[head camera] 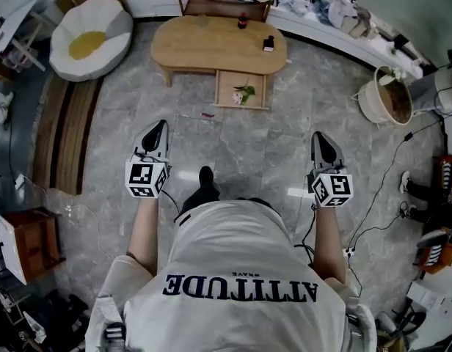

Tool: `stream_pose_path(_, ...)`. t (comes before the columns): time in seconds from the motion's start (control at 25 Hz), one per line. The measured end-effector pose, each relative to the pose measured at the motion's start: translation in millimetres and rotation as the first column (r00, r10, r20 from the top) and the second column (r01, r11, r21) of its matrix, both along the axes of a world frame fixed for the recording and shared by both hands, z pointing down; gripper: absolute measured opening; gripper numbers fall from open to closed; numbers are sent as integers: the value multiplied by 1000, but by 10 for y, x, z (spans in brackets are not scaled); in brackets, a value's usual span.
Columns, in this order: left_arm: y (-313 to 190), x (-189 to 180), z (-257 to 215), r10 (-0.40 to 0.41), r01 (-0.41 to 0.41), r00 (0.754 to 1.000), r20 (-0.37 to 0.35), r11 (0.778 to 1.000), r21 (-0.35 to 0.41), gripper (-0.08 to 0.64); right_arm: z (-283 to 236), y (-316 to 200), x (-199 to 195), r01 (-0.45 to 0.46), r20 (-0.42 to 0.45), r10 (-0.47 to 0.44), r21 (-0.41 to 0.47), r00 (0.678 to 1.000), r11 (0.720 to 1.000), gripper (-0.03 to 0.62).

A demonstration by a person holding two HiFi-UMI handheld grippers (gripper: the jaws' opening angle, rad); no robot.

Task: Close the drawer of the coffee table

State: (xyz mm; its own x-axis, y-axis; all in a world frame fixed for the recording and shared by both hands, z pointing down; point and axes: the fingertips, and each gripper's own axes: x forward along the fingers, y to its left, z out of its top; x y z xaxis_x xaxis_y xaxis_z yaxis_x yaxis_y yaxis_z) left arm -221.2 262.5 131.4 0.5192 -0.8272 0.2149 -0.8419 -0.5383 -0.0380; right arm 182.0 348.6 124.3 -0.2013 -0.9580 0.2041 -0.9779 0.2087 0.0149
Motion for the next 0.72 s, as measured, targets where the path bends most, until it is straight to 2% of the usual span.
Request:
stream_pose_path(0.24, -435, -89, -6, 51, -51, 999, -3, 999, -4, 21, -6, -256, -193, -37, -14, 37, -15, 999, 999, 20)
stream_pose_path(0.72, -1205, -283, 27, 158, -158, 987, 16, 987, 1, 21, 13, -641, -439, -168, -24, 167, -35, 986, 985, 20)
